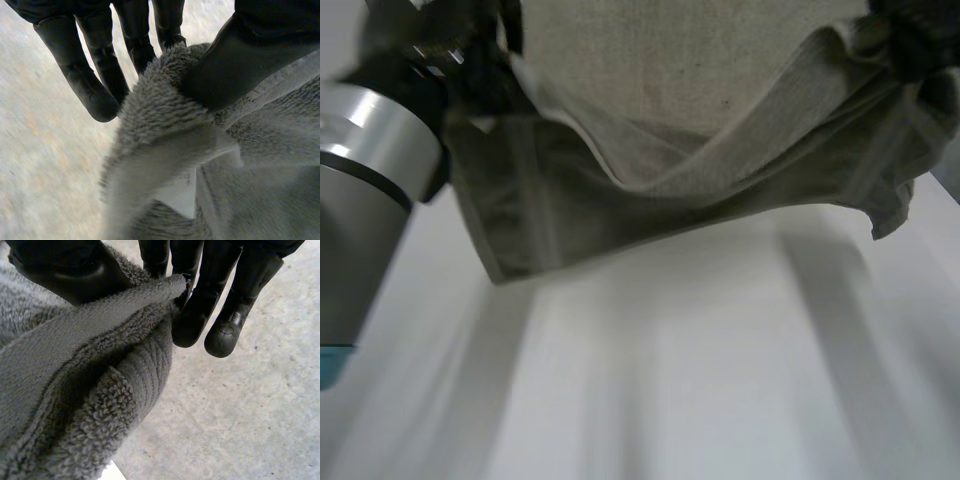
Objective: Fold the towel.
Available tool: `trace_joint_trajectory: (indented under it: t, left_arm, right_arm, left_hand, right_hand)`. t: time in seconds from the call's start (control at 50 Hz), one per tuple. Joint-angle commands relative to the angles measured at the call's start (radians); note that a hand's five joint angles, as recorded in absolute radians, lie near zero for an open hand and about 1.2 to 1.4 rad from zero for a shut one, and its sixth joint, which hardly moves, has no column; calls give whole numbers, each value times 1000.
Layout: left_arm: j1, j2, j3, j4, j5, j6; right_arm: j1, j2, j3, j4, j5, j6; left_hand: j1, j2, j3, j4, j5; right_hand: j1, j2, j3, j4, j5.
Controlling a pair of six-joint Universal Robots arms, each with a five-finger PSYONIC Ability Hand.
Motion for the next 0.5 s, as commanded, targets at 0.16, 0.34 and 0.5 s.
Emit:
trace_joint_trajectory:
  t: [0.16,0.34,0.5]
  left_arm:
    - [72,-109,45,-133,61,-4]
    - [92,-349,161,-176,82,7]
    - [127,-312,275,9,83,-8]
  right_arm:
    - [-117,141,-110,458,-256,19]
    - [-81,329,-209,422,-274,-34]
    - [-47,299,-147,-225,-174,122]
  left_hand:
    - [-30,-101,-138,-124,-246]
    - [-30,-101,-138,-124,-246]
    - [-30,-101,-138,-124,-246]
  right_hand:
    - [87,118,77,62,82]
    - [87,118,77,62,82]
    - [87,118,77,62,82]
